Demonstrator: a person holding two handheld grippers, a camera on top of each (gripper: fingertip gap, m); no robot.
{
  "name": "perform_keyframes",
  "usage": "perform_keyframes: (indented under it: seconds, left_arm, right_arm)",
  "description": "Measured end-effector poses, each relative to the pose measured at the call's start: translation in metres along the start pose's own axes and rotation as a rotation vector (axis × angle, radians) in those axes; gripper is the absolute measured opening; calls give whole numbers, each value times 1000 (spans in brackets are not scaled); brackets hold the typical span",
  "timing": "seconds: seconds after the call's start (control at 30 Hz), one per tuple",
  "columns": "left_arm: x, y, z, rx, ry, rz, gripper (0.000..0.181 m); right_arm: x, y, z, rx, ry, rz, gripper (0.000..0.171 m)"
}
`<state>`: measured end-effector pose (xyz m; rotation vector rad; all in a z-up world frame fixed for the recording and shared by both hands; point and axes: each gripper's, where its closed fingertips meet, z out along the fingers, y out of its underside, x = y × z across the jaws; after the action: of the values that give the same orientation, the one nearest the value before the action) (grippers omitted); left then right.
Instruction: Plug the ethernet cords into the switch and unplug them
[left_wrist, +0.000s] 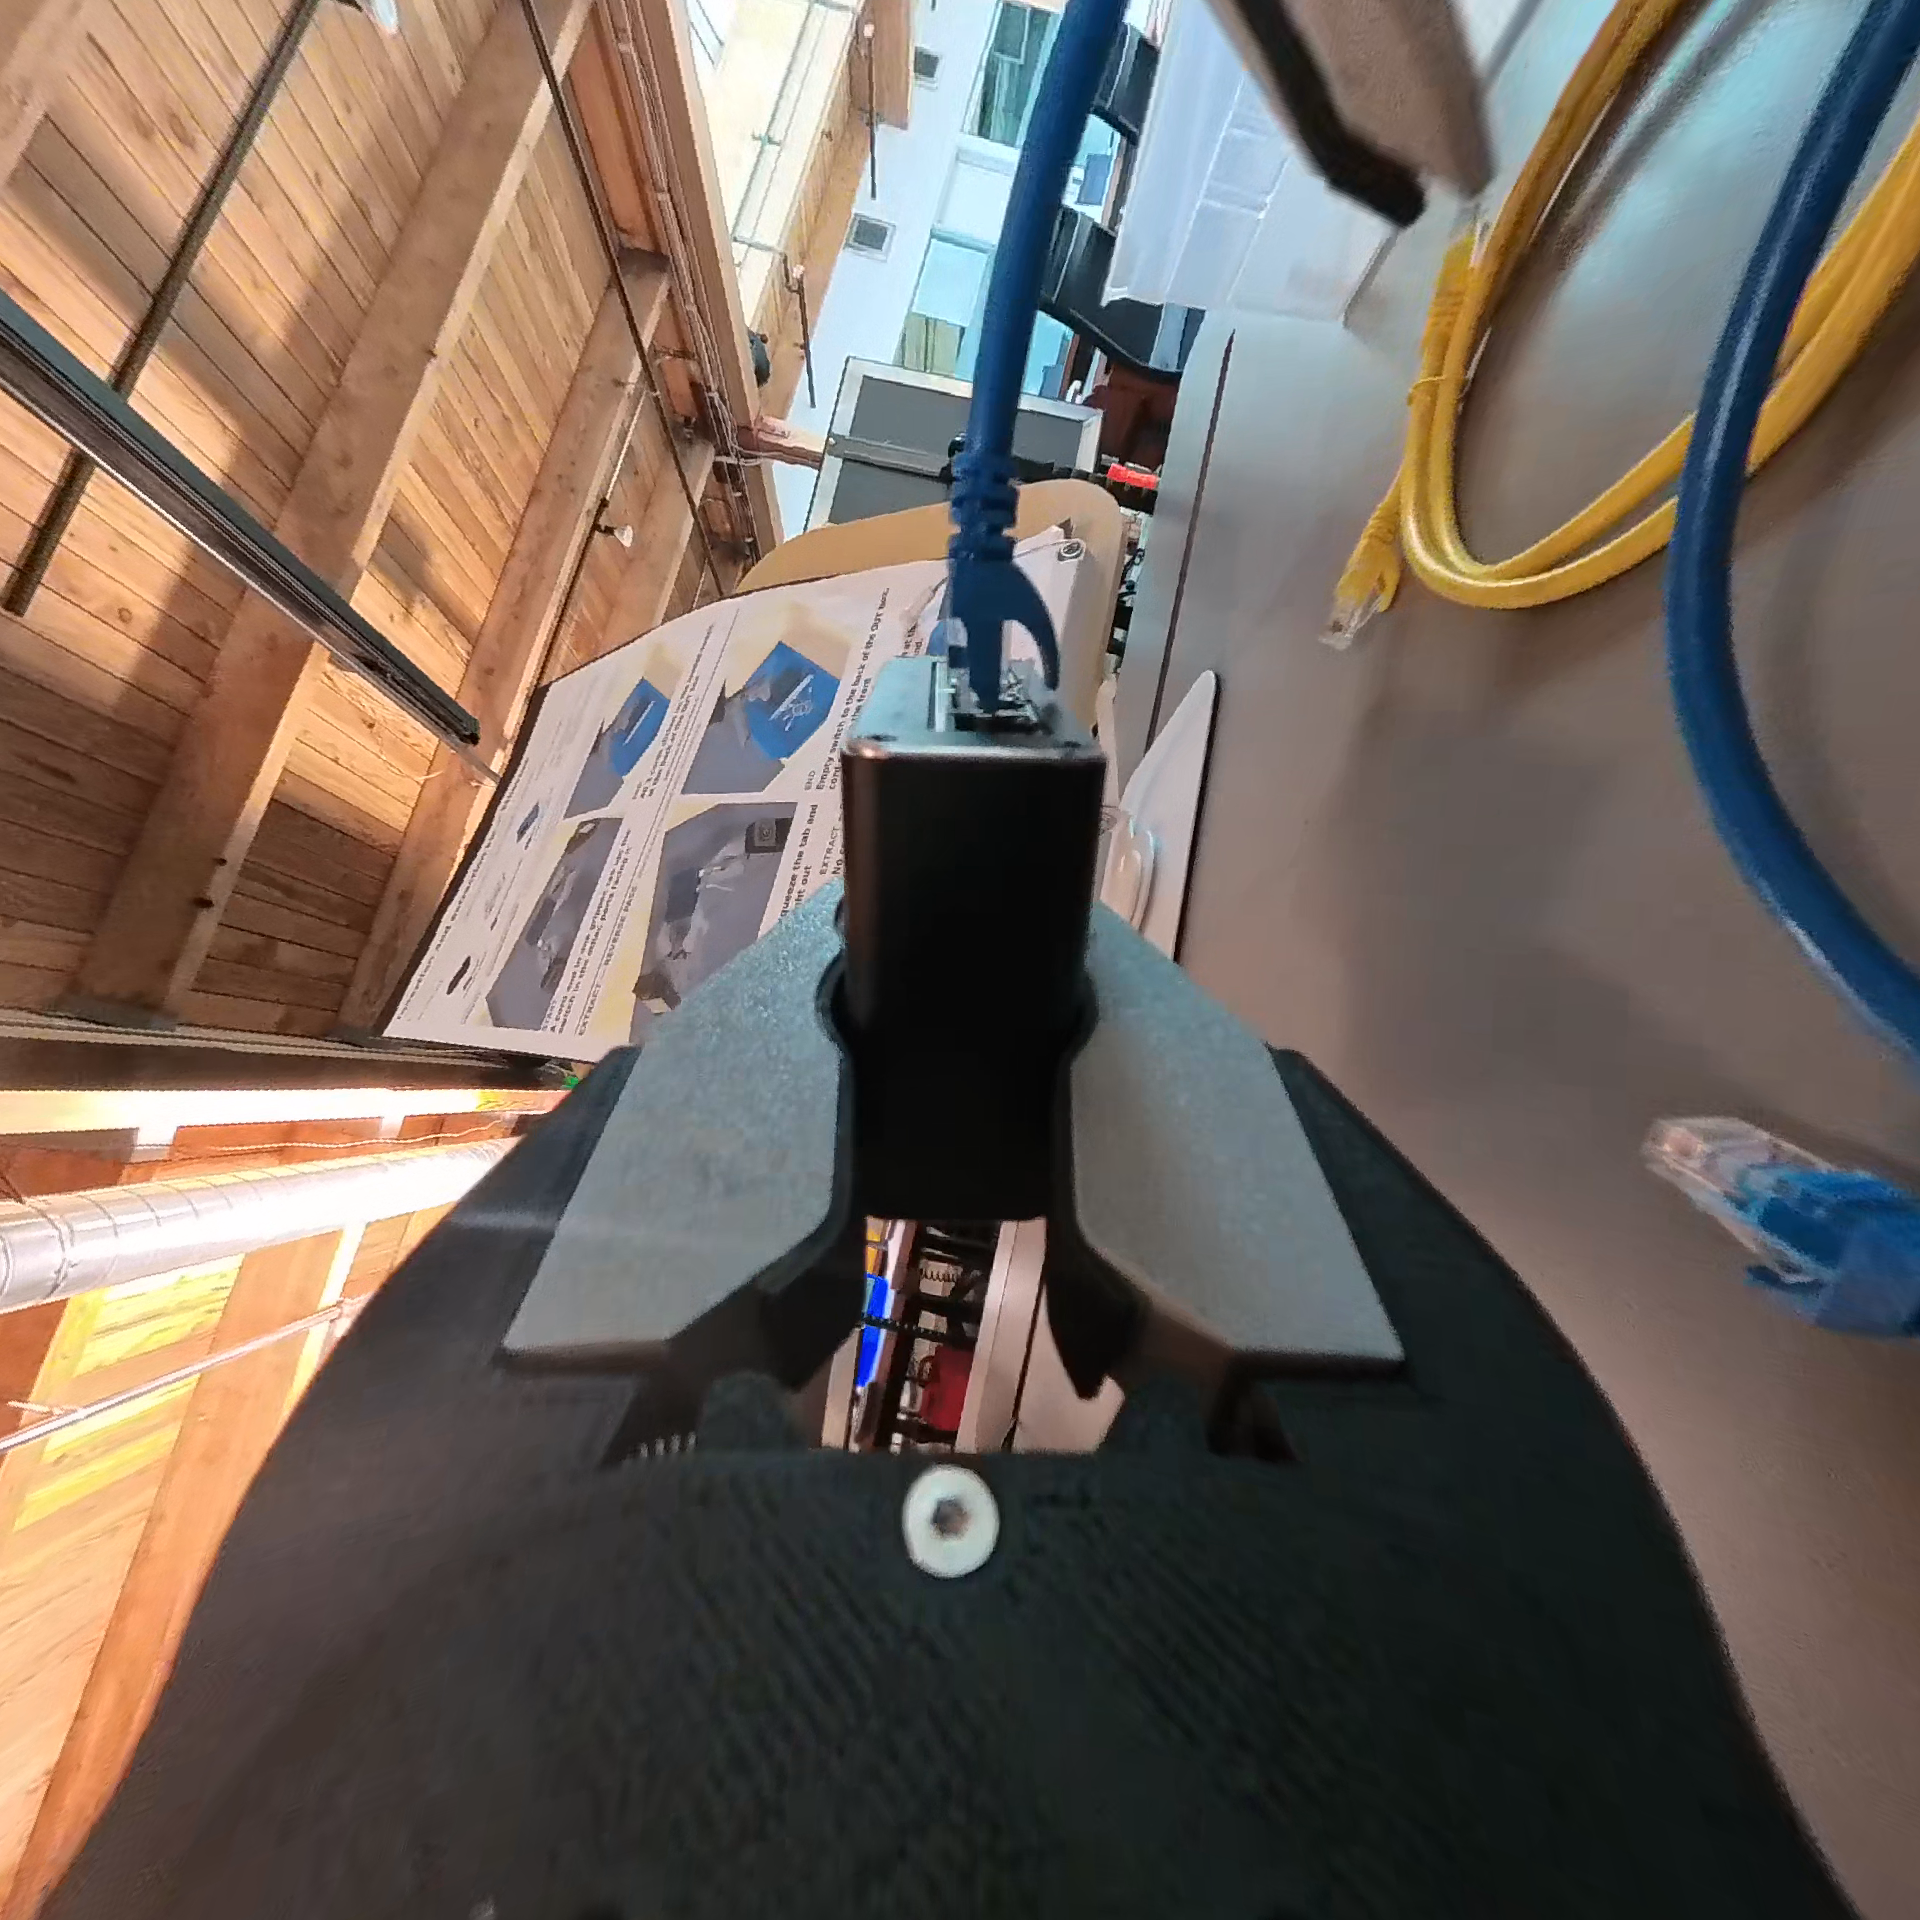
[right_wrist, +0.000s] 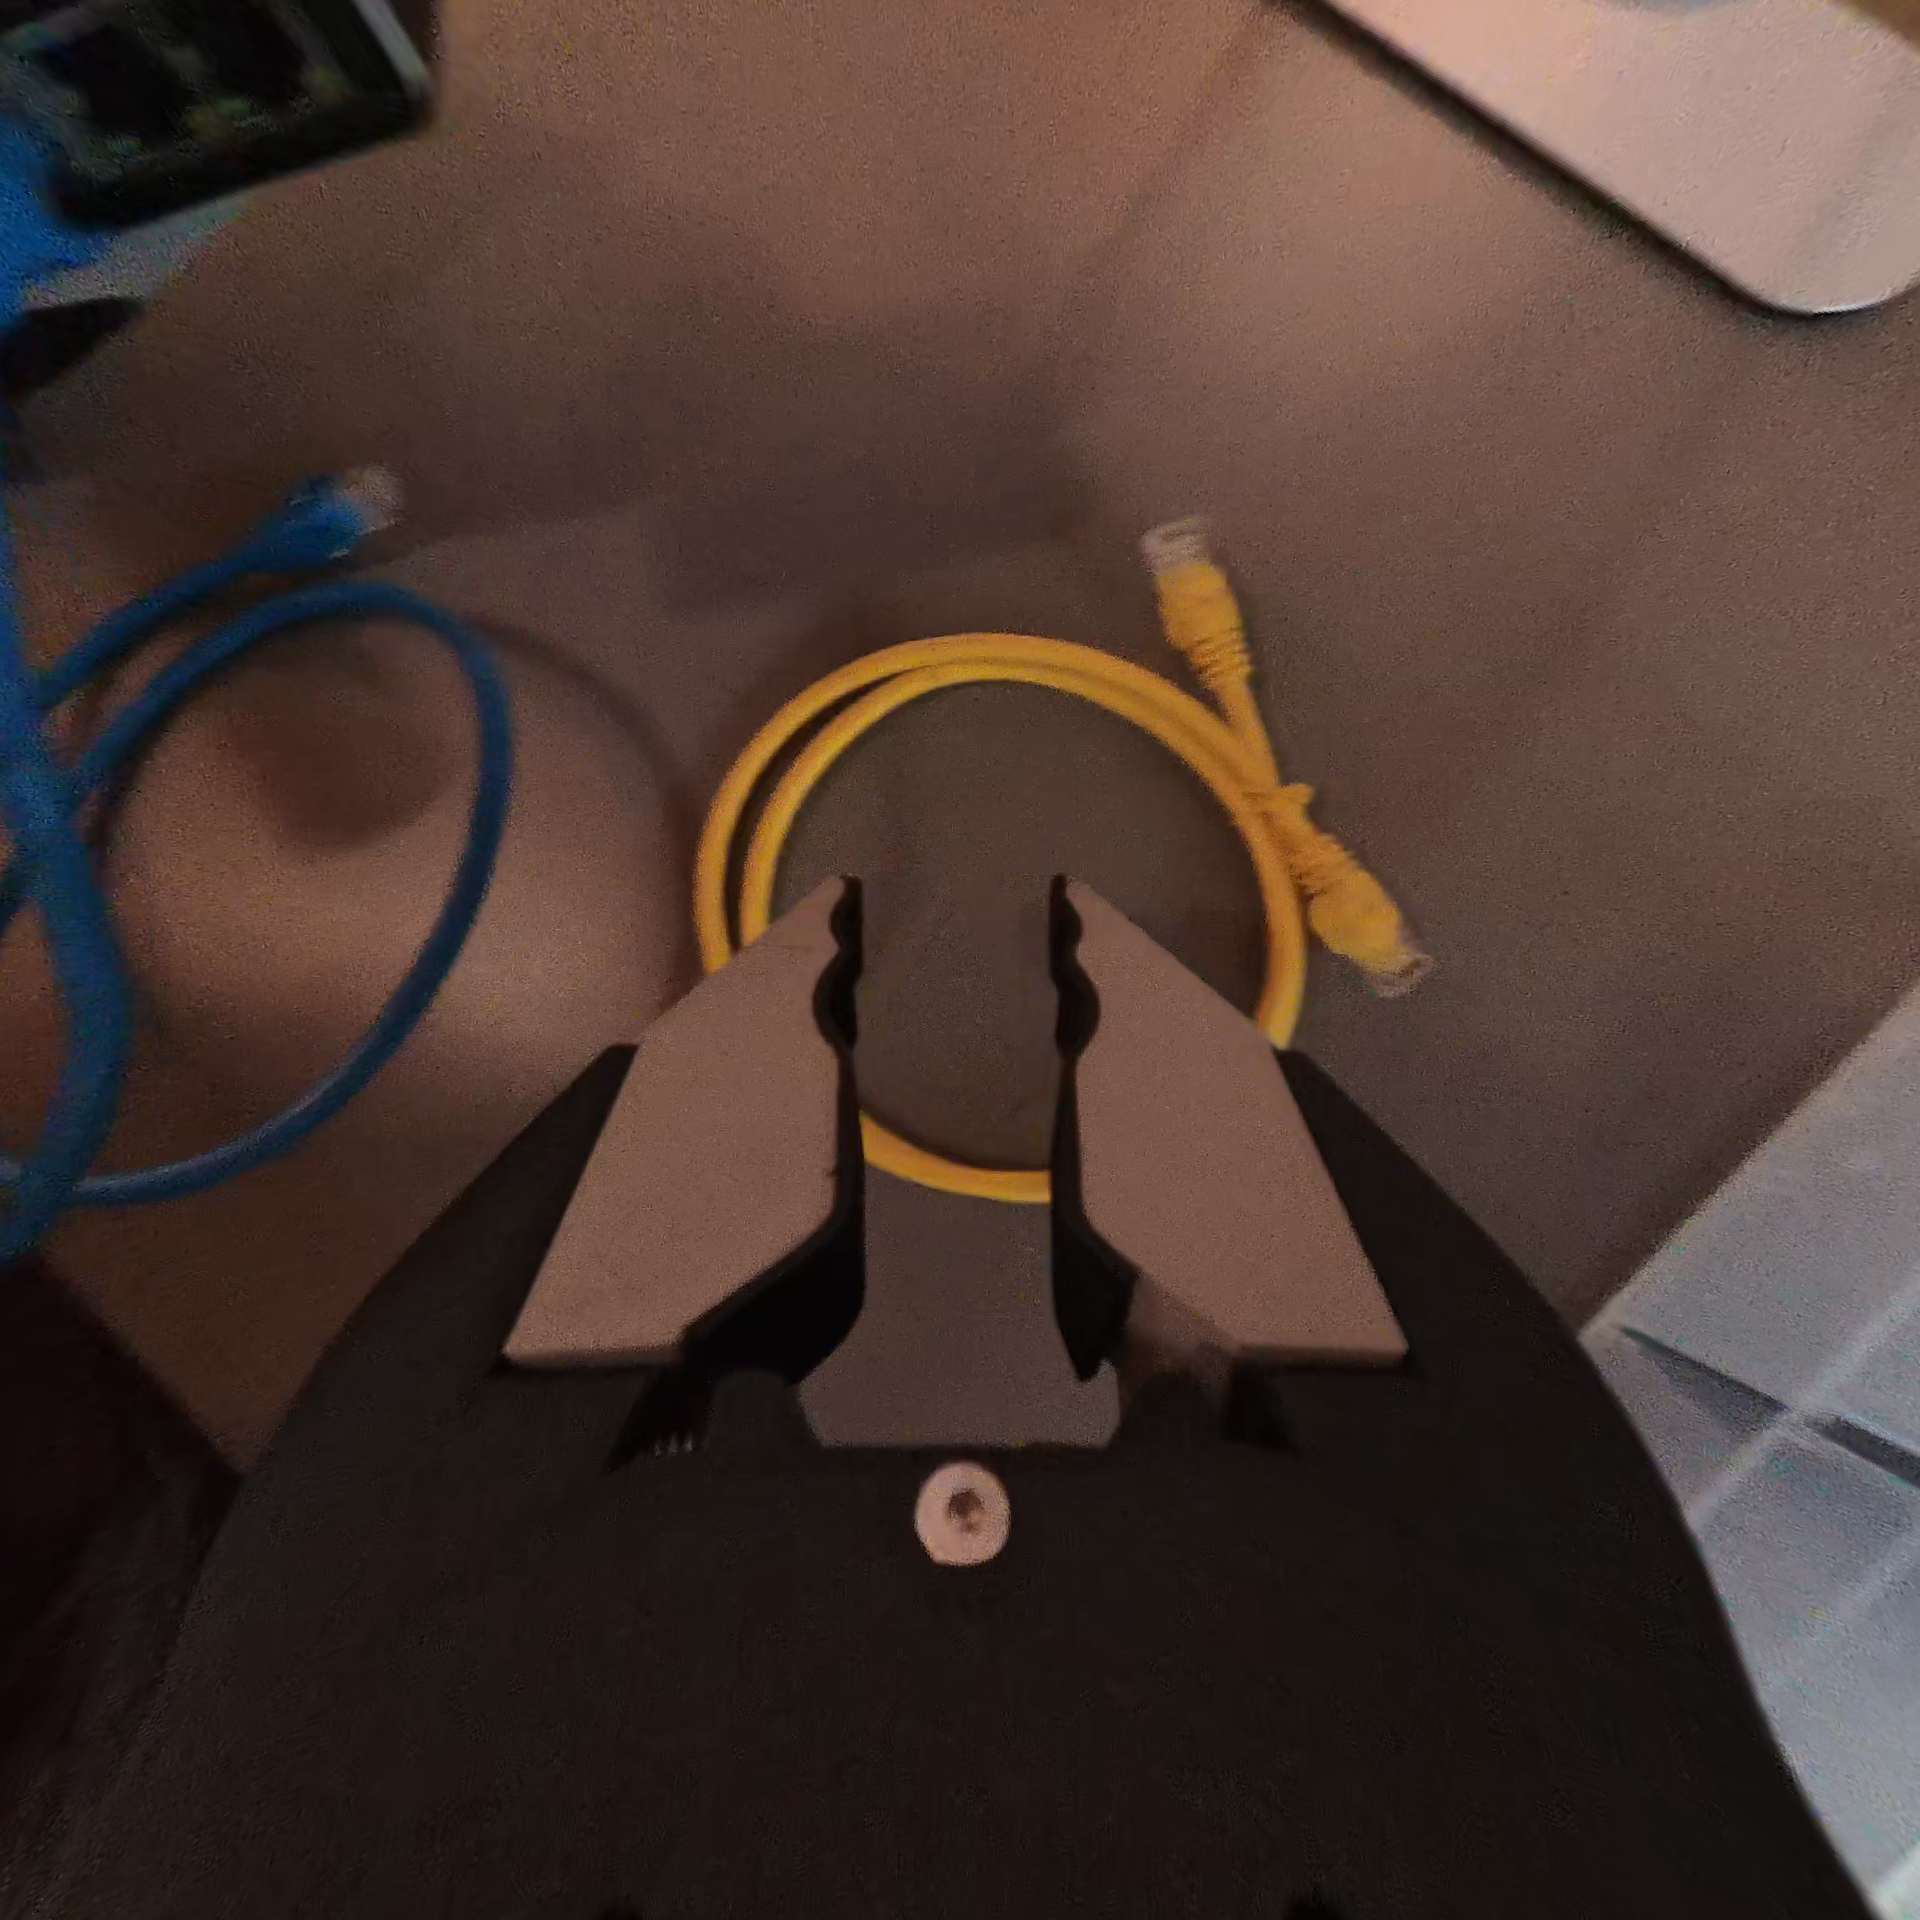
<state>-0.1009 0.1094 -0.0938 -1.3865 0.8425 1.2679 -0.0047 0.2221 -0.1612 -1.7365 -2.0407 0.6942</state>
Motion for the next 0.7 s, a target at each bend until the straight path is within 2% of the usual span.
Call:
perform_keyframes:
  seconds: [0.03,0.1,0.23,0.33,0.5,0.6,0.7]
  left_arm:
    - [0,1,0,-2,-1,-4,34]
    - [-1,3,-1,-10,0,-15,34]
    - [1,9,1,-30,9,-30,34]
    - [6,9,2,-27,30,-23,33]
    - [10,3,2,-12,43,-5,33]
    - [11,3,3,-13,44,-6,33]
    - [15,7,4,-24,58,2,33]
  right_arm:
    - [17,-2,3,-6,64,23,38]
    - [44,-3,10,-16,164,83,38]
    - [52,-27,19,117,80,257,37]
    - [45,-33,32,109,-9,215,30]
    - [56,-18,55,-29,22,99,33]
    - [49,-25,65,-31,-48,51,20]
    - [43,-37,73,18,-97,-22,20]
